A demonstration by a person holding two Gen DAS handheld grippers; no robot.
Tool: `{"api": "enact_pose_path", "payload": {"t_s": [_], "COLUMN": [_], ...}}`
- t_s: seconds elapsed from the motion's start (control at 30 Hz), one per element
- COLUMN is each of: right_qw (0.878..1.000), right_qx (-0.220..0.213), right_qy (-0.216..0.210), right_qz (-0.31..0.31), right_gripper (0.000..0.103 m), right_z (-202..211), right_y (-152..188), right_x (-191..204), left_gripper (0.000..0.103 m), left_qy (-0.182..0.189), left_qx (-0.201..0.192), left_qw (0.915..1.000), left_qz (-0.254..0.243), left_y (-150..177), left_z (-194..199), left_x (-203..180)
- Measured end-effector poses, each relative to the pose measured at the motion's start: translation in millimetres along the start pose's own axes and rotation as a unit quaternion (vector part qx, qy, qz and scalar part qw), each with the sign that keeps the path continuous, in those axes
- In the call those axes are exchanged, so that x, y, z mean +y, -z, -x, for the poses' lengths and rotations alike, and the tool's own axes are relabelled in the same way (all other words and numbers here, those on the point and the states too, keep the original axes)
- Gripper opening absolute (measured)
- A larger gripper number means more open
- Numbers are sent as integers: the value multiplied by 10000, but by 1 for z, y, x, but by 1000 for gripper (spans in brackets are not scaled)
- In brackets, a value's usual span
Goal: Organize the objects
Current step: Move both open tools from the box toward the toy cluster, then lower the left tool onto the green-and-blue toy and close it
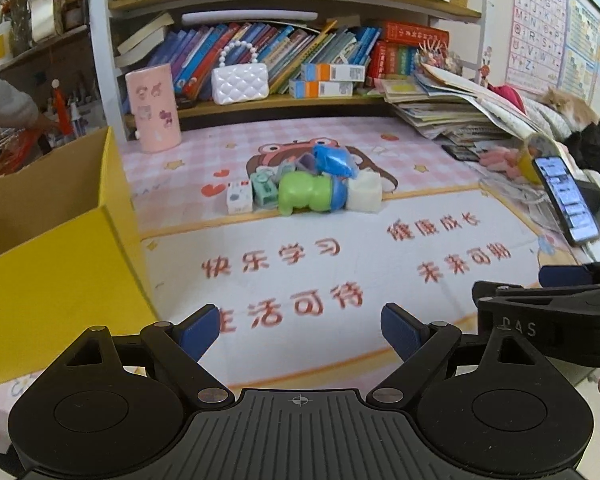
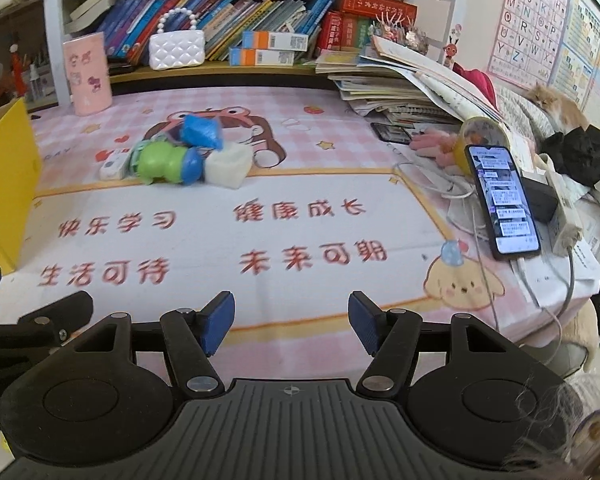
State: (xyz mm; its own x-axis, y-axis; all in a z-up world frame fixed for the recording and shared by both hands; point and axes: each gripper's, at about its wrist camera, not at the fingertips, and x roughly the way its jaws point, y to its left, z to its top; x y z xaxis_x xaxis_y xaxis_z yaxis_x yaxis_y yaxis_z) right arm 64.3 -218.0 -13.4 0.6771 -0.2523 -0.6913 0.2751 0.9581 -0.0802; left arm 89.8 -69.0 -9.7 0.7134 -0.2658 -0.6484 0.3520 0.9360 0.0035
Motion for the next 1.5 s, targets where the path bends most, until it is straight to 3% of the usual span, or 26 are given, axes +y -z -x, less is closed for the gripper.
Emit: {"api": "enact_pose_path", "payload": {"t_s": [0.37,0.6,0.83,0.97,1.1,1.23,1.4,1.5], "right_qw": [9997,9979,9855,9769,9754,9732,9634,9590], "right_qx": [-139,-273,-391,-480,-302,-96,94,83], "right_qy": [-213,-488,-1328,-1696,-1891,-2017,-2363,-2511], "right_qz": [36,333,983,1210,1091,1102,1262,1314], "right_gripper": [61,61,68,68,68,68,68,69], "right_z": [-37,-64,-91,-109,-136,-159,-179,-185], "right_y": [-40,-66,-81,-89,-100,-108,-112,-115], "right_x": [-30,-41,-30,-21,-19,-18,-12,-10], "left_gripper": [89,89,89,87,82,68,68,70], "left_qy": [-341,-591,-720,-683,-745,-586,-859,-751], "left_qx": [-200,-259,-133,138,364,501,453,573], "left_qw": [9992,9967,9947,9889,9855,9840,9822,9802], "left_qz": [106,497,723,1312,1479,1609,1606,1740], "left_y": [-38,-68,-95,-106,-110,-114,-116,-115], "left_z": [-31,-59,-95,-121,-147,-166,-179,-188], "left_x": [-22,-25,-24,-11,-7,-9,-7,0]}}
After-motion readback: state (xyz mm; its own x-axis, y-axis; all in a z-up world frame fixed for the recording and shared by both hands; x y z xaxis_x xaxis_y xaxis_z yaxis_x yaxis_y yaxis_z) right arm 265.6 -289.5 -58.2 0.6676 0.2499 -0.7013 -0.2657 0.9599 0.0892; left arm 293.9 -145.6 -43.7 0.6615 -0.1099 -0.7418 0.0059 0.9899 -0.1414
